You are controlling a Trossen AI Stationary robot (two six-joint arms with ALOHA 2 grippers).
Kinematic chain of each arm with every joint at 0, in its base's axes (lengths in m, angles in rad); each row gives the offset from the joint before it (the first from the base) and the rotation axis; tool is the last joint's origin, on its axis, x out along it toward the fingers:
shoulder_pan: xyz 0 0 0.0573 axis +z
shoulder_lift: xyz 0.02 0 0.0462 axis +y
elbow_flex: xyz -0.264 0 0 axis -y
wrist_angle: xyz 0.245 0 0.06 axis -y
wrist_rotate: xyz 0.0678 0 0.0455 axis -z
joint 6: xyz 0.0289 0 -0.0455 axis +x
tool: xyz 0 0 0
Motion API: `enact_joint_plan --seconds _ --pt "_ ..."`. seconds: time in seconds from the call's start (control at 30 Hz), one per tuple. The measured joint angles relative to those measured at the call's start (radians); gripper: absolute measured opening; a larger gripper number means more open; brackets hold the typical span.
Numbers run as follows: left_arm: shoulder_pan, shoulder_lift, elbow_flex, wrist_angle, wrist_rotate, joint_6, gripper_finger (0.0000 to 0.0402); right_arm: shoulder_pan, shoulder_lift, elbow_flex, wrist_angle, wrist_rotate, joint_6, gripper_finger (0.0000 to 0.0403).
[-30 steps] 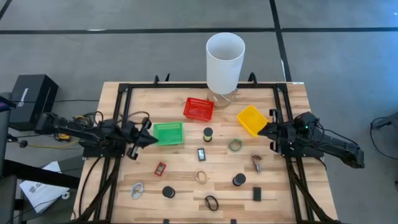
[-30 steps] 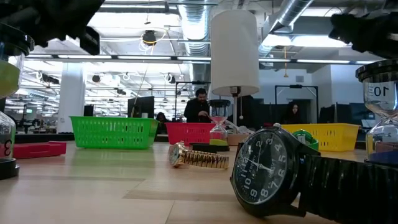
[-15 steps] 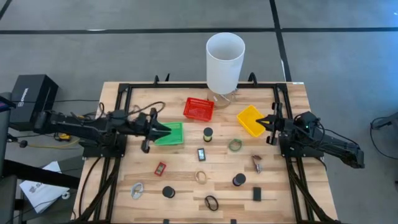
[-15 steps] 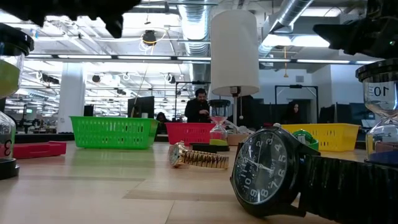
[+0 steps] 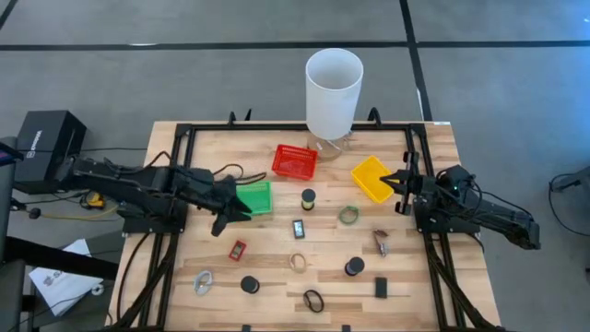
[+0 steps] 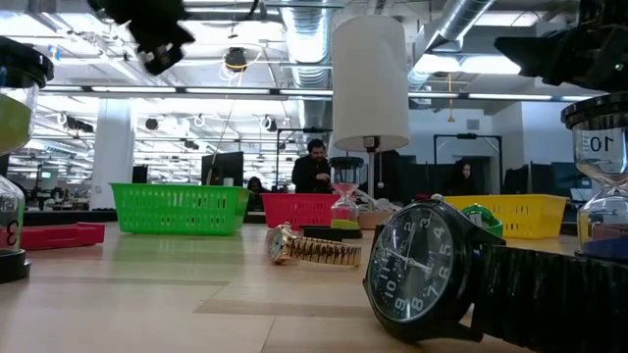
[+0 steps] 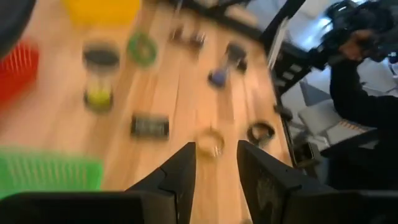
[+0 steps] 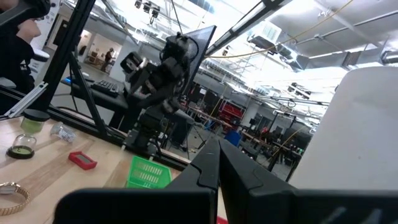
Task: Pick & Place Office items
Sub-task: Put the red digital timer into the green bin
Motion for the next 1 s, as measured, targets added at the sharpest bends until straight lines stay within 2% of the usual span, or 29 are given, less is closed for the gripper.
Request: enact_joint_plan --seconds 0.17,0.27,0.47,0.6,0.77,1.0 --pt "-0.031 0.0 -0.026 -0.138 -0.013 -0.085 0.0126 0.0 0.0 0.0 -0.002 0.0 0.0 0.0" --pt "-0.031 0.0 -0.05 -0.177 -0.011 -0.219 0.0148 0.0 0.0 0.001 -0.004 0.0 0.0 0.0" --pt "-0.036 0.0 -0.131 -0.182 0.016 -0.348 0.0207 0.0 0.0 0.001 -0.006 0.0 0.0 0.0" --pt "-0.071 0.034 -0.201 -0.184 0.032 -0.399 0.0232 0.0 0.0 0.002 -0.01 0.0 0.0 0.0" --pt "-0.105 0.122 -0.233 -0.161 0.057 -0.443 0.0241 0.0 0.0 0.002 -0.012 0.0 0.0 0.0" --pt "-0.138 0.259 -0.233 -0.031 0.061 -0.513 0.0242 0.0 0.0 0.002 -0.013 0.0 0.0 0.0"
